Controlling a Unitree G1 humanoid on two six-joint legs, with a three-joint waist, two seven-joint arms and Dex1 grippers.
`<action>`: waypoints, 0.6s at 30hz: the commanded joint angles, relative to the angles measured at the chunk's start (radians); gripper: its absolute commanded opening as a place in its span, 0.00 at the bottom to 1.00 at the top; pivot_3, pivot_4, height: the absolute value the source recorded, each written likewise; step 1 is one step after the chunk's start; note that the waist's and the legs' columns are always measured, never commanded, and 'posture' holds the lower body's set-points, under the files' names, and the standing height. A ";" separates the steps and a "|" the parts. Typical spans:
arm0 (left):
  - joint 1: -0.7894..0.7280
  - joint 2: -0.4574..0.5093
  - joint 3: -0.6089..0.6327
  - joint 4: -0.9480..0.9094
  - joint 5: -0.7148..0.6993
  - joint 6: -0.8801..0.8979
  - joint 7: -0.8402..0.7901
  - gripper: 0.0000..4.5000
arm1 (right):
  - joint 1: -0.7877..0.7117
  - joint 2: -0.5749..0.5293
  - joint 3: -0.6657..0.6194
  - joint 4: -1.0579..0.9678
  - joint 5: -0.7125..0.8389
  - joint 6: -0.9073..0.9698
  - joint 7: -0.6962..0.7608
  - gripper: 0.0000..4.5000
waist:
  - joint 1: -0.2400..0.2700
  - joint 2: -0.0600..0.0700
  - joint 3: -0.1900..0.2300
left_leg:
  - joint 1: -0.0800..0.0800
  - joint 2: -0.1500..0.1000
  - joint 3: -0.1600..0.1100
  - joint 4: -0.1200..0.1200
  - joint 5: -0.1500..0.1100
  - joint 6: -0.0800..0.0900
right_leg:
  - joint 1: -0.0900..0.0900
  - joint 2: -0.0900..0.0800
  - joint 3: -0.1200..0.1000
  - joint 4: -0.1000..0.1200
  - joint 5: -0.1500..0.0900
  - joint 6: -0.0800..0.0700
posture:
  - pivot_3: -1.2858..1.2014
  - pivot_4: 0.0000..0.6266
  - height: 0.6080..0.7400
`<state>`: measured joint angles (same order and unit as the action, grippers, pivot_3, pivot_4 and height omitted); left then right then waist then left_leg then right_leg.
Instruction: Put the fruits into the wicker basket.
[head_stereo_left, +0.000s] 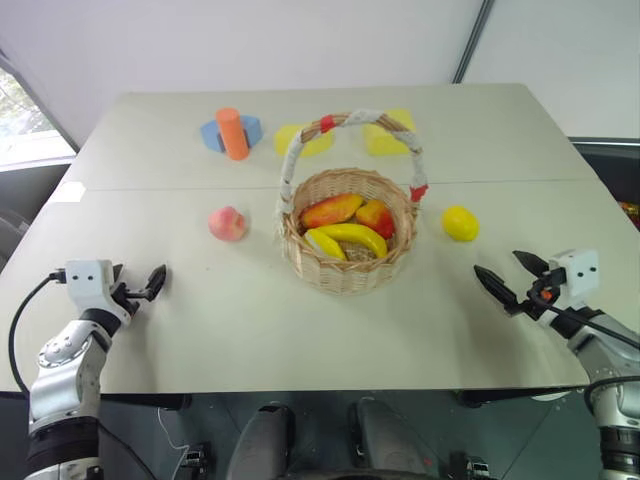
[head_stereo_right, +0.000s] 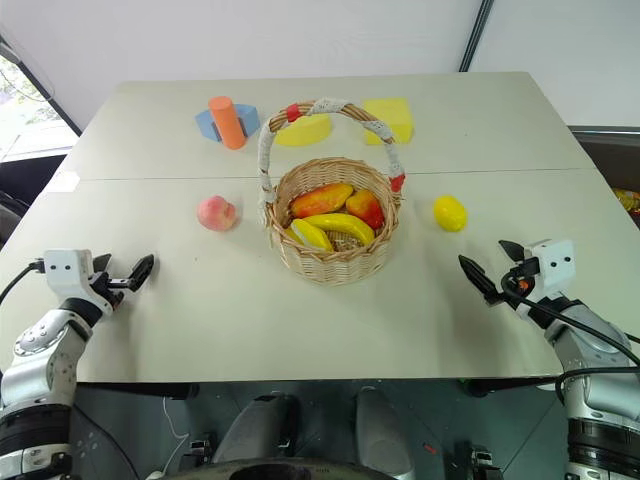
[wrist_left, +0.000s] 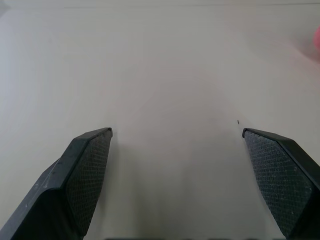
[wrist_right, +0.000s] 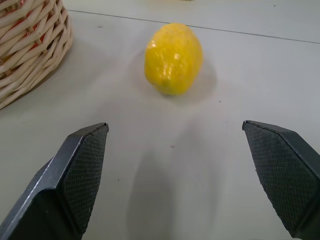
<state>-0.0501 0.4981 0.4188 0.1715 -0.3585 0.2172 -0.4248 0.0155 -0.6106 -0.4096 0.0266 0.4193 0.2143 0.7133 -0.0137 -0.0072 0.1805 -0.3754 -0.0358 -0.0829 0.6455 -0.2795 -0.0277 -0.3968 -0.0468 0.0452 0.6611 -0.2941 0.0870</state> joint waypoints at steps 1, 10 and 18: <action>-0.001 0.011 0.030 -0.030 -0.003 -0.007 0.019 1.00 | -0.018 -0.023 -0.022 -0.022 0.012 -0.002 0.000 1.00 | 0.000 0.000 0.000 | 0.000 0.000 0.000 0.000 0.000 0.000 | 0.000 0.000 0.000 0.000 0.000 0.000 | 0.52 0.24 1.00; -0.023 0.010 0.018 -0.046 -0.040 0.017 0.007 1.00 | -0.009 -0.028 -0.035 -0.076 0.017 0.025 -0.012 1.00 | 0.000 0.000 0.000 | 0.000 0.000 0.000 0.000 0.000 0.000 | 0.000 0.000 0.000 0.000 0.000 0.000 | 0.52 0.24 1.00; -0.162 0.039 -0.095 -0.199 -0.088 0.144 -0.078 1.00 | 0.006 -0.109 -0.060 -0.381 0.180 0.206 0.020 1.00 | 0.005 0.000 0.000 | -0.001 0.000 -0.001 0.000 0.000 0.000 | 0.000 0.000 -0.001 -0.001 0.000 0.000 | 0.52 0.24 1.00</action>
<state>-0.1797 0.5154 0.3570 0.0347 -0.4272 0.3346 -0.4769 0.0254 -0.6894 -0.4241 -0.2395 0.5284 0.3791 0.7170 -0.0088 -0.0074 0.1808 -0.3771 -0.0361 -0.0839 0.6459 -0.2795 -0.0277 -0.3970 -0.0468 0.0443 0.6605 -0.2941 0.0870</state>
